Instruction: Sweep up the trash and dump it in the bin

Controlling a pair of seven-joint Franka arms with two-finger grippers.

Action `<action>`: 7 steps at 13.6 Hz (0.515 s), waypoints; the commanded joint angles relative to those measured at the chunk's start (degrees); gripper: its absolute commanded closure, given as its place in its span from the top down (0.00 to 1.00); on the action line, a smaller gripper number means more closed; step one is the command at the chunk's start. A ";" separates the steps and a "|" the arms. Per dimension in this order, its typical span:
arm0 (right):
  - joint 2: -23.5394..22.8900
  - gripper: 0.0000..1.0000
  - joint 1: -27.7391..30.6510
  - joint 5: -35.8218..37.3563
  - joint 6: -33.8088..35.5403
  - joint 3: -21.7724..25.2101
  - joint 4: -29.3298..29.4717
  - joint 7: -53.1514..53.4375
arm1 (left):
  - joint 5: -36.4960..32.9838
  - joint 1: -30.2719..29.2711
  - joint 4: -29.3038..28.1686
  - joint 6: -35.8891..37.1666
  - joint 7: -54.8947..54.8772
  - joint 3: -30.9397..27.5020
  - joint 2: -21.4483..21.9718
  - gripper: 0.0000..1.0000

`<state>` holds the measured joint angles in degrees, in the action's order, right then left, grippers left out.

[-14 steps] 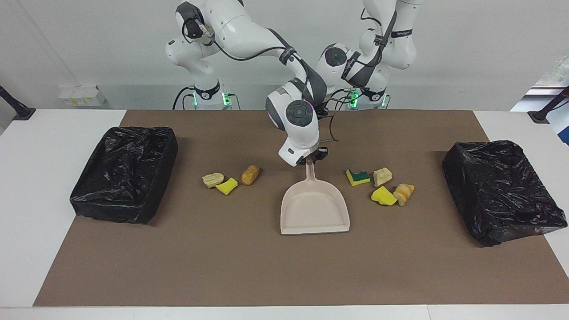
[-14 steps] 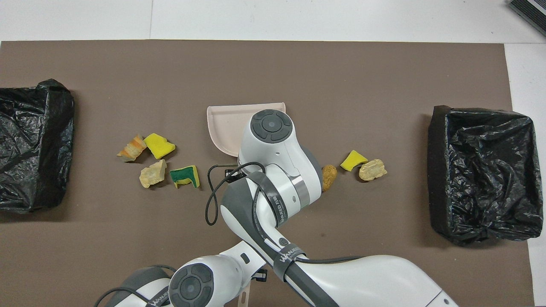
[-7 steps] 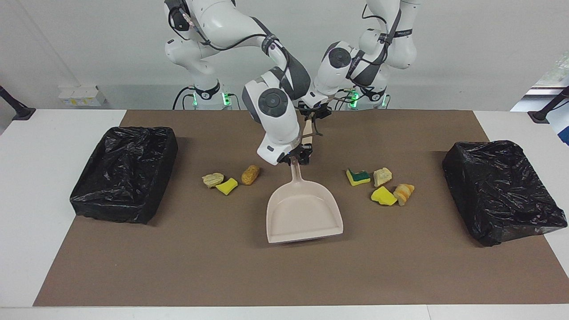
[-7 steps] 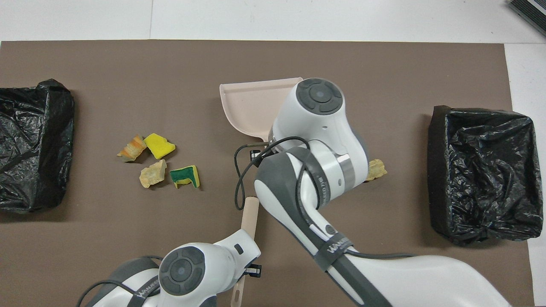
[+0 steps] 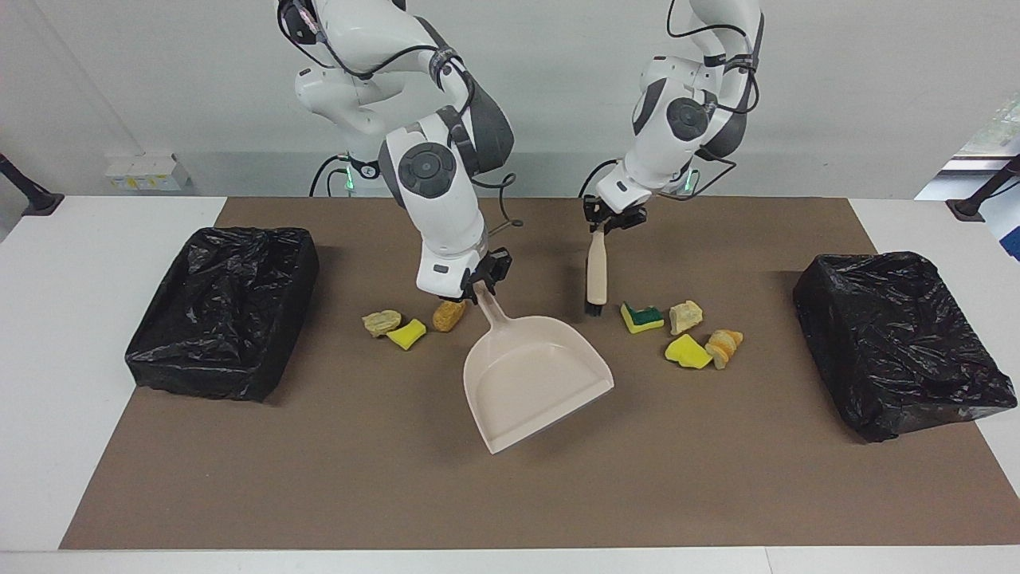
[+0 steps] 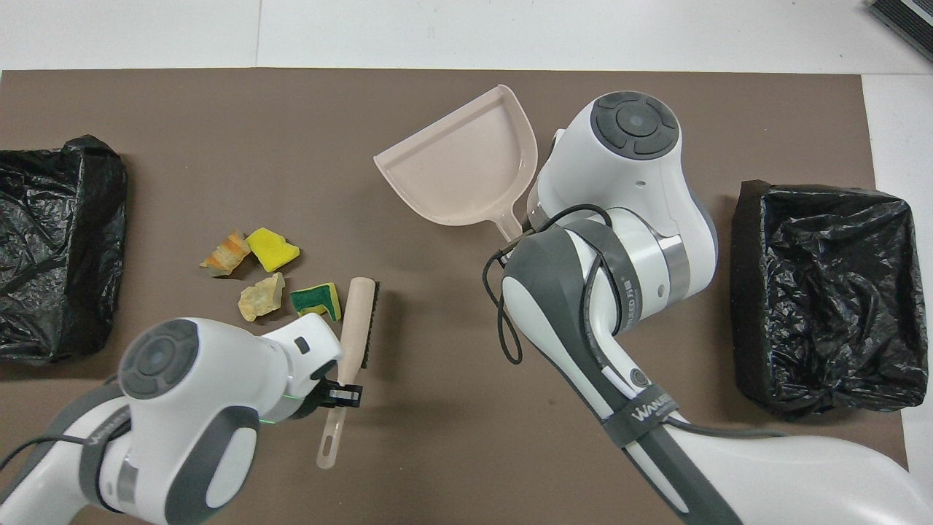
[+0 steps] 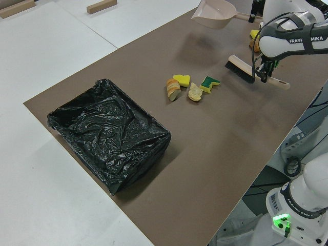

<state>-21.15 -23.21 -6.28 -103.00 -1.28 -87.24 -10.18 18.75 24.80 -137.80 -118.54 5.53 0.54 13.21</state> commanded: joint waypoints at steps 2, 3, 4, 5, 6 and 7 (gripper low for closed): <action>2.16 0.00 0.53 4.34 5.43 -0.65 -1.70 -12.73 | -5.72 -13.69 6.65 7.34 -12.79 0.51 -1.52 0.00; 3.21 0.00 -0.17 5.48 5.35 -0.65 -3.36 -16.50 | -7.39 -17.03 7.80 8.05 -15.53 0.51 -1.78 0.00; 4.09 0.00 -1.48 8.88 4.74 -0.65 -4.68 -19.06 | -9.93 -20.11 8.85 9.10 -18.08 0.60 -2.13 0.00; 4.62 0.00 -2.80 12.31 5.26 -0.74 -5.13 -20.04 | -11.70 -23.01 9.65 9.55 -20.45 0.51 -2.83 0.00; 4.97 0.00 -3.07 13.39 5.96 -0.74 -5.74 -20.58 | -12.41 -25.82 10.18 9.64 -22.39 0.60 -3.19 0.00; 4.89 0.00 -3.42 13.57 6.31 -0.74 -7.14 -21.10 | -13.64 -28.46 10.36 9.64 -24.24 0.51 -3.28 0.00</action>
<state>-18.71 -26.22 5.22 -96.93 -1.70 -90.33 -28.70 7.21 0.43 -129.62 -110.47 -15.70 0.22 11.44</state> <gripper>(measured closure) 0.678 0.740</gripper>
